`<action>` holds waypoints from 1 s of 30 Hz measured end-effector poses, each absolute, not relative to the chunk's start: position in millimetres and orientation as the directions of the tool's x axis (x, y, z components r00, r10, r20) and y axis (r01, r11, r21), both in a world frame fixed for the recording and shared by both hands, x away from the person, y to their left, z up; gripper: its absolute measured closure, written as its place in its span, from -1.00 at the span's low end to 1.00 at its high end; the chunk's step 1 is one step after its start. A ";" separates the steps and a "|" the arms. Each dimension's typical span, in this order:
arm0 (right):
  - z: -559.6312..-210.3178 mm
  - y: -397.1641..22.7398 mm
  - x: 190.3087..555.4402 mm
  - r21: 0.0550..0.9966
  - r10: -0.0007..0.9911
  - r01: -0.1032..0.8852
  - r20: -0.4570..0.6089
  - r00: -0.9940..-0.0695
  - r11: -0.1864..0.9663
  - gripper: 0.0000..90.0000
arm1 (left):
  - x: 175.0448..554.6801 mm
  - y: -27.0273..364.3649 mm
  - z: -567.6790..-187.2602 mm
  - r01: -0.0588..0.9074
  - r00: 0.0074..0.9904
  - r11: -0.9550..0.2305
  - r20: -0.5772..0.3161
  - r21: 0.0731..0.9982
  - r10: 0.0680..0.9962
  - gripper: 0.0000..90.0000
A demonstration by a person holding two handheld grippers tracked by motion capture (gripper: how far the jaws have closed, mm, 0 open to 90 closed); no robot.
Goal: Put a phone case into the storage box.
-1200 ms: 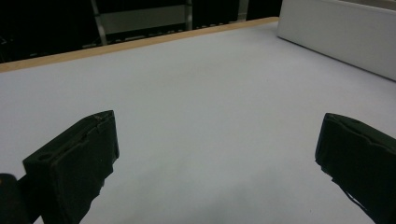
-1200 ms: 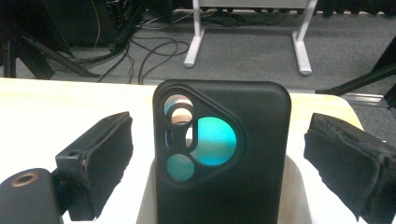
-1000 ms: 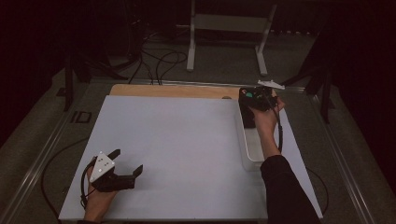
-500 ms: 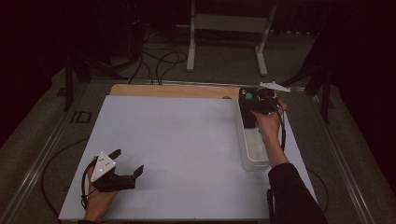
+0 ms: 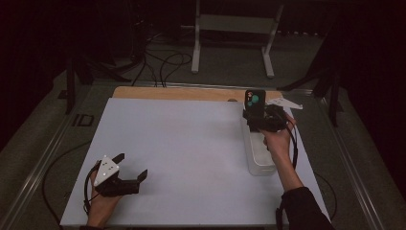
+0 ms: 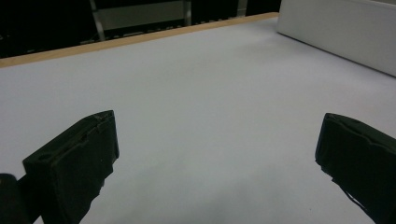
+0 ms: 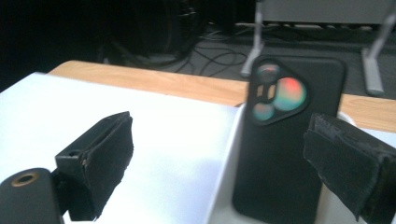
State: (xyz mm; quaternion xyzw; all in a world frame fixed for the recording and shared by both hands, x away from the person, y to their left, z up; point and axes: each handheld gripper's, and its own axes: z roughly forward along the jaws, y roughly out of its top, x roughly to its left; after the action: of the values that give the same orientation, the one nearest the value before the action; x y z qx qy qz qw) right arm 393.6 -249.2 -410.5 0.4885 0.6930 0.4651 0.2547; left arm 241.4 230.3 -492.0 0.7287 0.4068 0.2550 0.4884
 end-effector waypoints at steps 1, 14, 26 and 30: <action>-410.5 -248.0 388.4 0.896 0.909 0.432 0.090 -0.407 0.105 -0.82 | 241.3 230.4 -491.9 0.344 0.538 -0.190 -0.027 0.920 0.842 -1.00; -424.4 -245.3 331.2 0.929 0.874 0.343 0.049 -0.483 0.137 -0.82 | 239.4 230.7 -486.8 0.339 0.534 -0.179 -0.032 0.923 0.845 -1.00; -446.0 -252.8 291.5 0.947 0.851 0.304 0.071 -0.521 0.107 -0.82 | 235.9 230.2 -480.2 0.318 0.541 -0.174 -0.028 0.932 0.840 -1.00; -453.2 -255.6 283.8 0.948 0.838 0.295 0.060 -0.543 0.123 -0.82 | 235.6 230.9 -479.8 0.314 0.540 -0.169 -0.030 0.934 0.841 -1.00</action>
State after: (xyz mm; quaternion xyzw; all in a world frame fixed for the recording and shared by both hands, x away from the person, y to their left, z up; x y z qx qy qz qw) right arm 283.8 -255.6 -453.2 0.4023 0.7036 0.5259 0.2581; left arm 235.6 230.9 -479.8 0.7183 0.4019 0.2612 0.5042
